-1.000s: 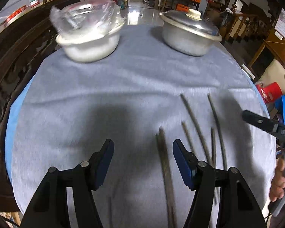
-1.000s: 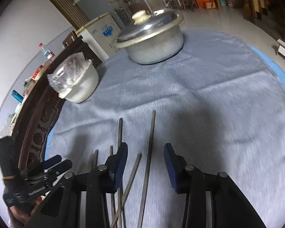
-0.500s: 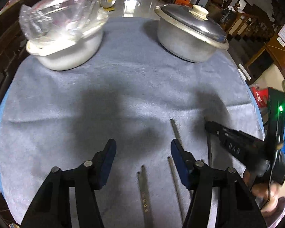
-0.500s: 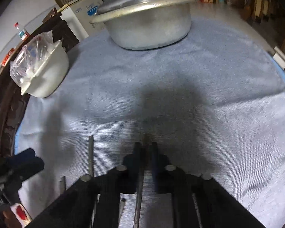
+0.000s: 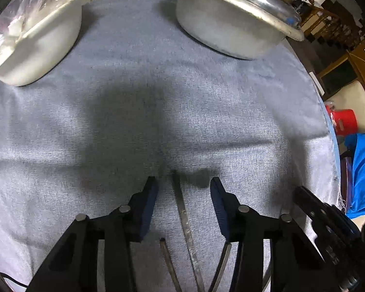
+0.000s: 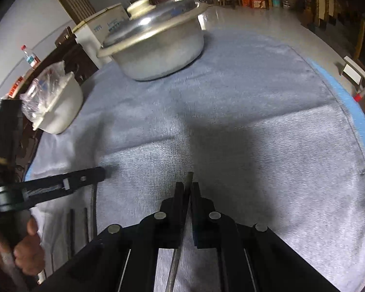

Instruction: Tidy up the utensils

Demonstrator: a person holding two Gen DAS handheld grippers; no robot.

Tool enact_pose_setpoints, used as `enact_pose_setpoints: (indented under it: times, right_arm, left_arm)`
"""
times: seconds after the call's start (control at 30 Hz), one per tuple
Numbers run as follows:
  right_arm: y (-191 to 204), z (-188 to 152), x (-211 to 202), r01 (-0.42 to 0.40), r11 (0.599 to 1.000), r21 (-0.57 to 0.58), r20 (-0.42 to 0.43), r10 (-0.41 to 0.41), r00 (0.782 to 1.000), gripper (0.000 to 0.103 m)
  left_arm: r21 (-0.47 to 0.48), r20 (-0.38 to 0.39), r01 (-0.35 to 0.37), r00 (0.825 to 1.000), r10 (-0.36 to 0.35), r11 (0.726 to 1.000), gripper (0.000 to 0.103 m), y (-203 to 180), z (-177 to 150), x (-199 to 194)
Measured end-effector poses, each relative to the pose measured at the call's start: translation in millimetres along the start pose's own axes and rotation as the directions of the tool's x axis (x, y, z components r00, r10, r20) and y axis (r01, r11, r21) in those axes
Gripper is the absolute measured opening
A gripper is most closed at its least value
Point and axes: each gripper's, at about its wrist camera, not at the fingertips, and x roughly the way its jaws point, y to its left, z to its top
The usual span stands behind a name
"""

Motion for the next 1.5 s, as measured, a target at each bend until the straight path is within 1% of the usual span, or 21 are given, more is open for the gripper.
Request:
enact_pose_setpoints:
  times: [0.07, 0.1, 0.13, 0.33, 0.53, 0.63, 0.7, 0.73, 0.77, 0.8, 0.83, 0.87, 0.93, 0.97, 1.0, 1.03, 1.13, 1.17, 1.23, 1.37, 1.5]
  right_arm:
    - [-1.3, -0.9, -10.1, -0.021, 1.000, 0.002, 0.013, 0.021, 1.000, 0.006]
    - [-1.2, -2.0, -15.9, -0.034, 0.999, 0.004, 0.021, 0.034, 0.999, 0.006]
    - [-0.2, -1.9, -20.3, -0.046, 0.999, 0.007, 0.027, 0.045, 0.999, 0.006]
    - [7.0, -9.3, -47.0, -0.102, 0.995, -0.002, 0.076, 0.102, 0.992, 0.005]
    - [17.2, -24.7, -71.7, -0.110, 0.993, -0.029, 0.126, 0.113, 0.986, 0.004]
    - [19.6, -26.2, -70.4, -0.066, 0.997, -0.025, 0.090, 0.068, 0.994, 0.004]
    - [13.2, -19.5, -61.9, -0.090, 0.996, 0.017, 0.055, 0.089, 0.994, 0.007]
    - [11.1, -15.0, -54.6, -0.071, 0.997, 0.032, 0.026, 0.070, 0.997, 0.013]
    - [8.8, -11.5, -47.1, -0.052, 0.998, 0.048, 0.007, 0.051, 0.999, 0.025]
    - [6.2, -8.3, -39.8, -0.051, 0.997, 0.065, -0.002, 0.051, 0.999, 0.033]
    - [6.2, -6.2, -33.9, -0.050, 0.996, 0.068, -0.010, 0.051, 0.999, 0.050]
    - [7.2, -3.1, -26.1, -0.034, 0.997, 0.062, -0.026, 0.036, 0.999, 0.055]
    - [11.3, 1.9, -6.0, 0.023, 0.999, 0.045, -0.091, -0.019, 0.996, 0.054]
    - [13.5, 3.8, 3.3, 0.041, 0.998, 0.040, -0.116, -0.036, 0.993, 0.045]
    - [17.8, 5.6, 10.9, 0.065, 0.998, 0.019, -0.130, -0.062, 0.990, 0.040]
    - [21.5, 7.0, 16.4, 0.093, 0.996, -0.004, -0.137, -0.092, 0.986, 0.035]
    - [33.6, 7.8, 25.6, 0.156, 0.986, -0.056, -0.130, -0.163, 0.978, 0.029]
    - [39.0, 7.1, 26.4, 0.185, 0.979, -0.086, -0.120, -0.195, 0.973, 0.018]
    - [44.8, 5.1, 27.7, 0.234, 0.964, -0.129, -0.106, -0.248, 0.963, 0.007]
    - [38.4, -1.5, 14.8, 0.205, 0.975, -0.086, -0.086, -0.212, 0.973, 0.006]
    - [35.8, -20.3, -32.9, 0.152, 0.987, -0.058, 0.035, -0.150, 0.988, 0.006]
  left_arm:
    - [0.016, 0.004, -0.029, 1.000, 0.029, 0.999, 0.024, -3.3, 0.2, 1.0]
    - [0.026, 0.005, -0.045, 0.999, 0.044, 0.999, 0.018, -5.0, 0.1, 1.5]
    - [0.035, 0.005, -0.053, 0.999, 0.053, 0.998, 0.008, -6.3, 0.3, 2.2]
    - [0.043, 0.036, -0.048, 0.998, 0.046, 0.998, 0.006, -6.8, -4.0, -2.4]
    - [0.079, 0.140, -0.002, 0.990, -0.009, 0.997, 0.005, -8.5, -28.4, -50.5]
    - [0.099, 0.177, 0.004, 0.984, -0.021, 0.995, 0.005, -8.8, -38.0, -76.6]
    - [0.105, 0.201, 0.018, 0.979, -0.039, 0.994, 0.005, -10.1, -40.8, -88.1]
    - [0.108, 0.217, 0.025, 0.975, -0.048, 0.994, 0.005, -6.5, -44.8, -96.2]
    - [0.109, 0.230, 0.031, 0.972, -0.055, 0.994, 0.005, -3.7, -48.4, -103.6]
    - [0.114, 0.237, 0.040, 0.969, -0.067, 0.993, 0.005, -1.8, -52.3, -109.6]
    - [0.118, 0.242, 0.045, 0.968, -0.073, 0.992, 0.005, -5.7, -53.0, -109.9]
    - [0.128, 0.254, 0.049, 0.964, -0.081, 0.991, 0.005, -3.9, -58.5, -116.5]
    - [0.141, 0.268, 0.059, 0.959, -0.095, 0.988, 0.005, 2.9, -65.8, -123.3]
    - [0.146, 0.273, 0.064, 0.957, -0.102, 0.987, 0.005, 3.6, -69.1, -123.6]
    - [0.151, 0.283, 0.070, 0.953, -0.111, 0.986, 0.005, 6.5, -73.8, -128.9]
    - [0.153, 0.290, 0.074, 0.950, -0.117, 0.985, 0.005, 9.2, -75.3, -132.5]
    - [0.156, 0.319, 0.092, 0.938, -0.138, 0.983, 0.005, 14.9, -86.0, -144.7]
    - [0.158, 0.338, 0.097, 0.930, -0.146, 0.983, 0.005, 18.2, -90.8, -152.7]
    - [0.159, 0.361, 0.095, 0.921, -0.148, 0.983, 0.005, 20.2, -97.4, -163.3]
    - [0.157, 0.415, 0.114, 0.894, -0.170, 0.981, 0.005, 24.1, -114.6, -191.7]
    - [0.164, 0.474, 0.109, 0.863, -0.175, 0.980, 0.005, 25.8, -139.3, -220.3]
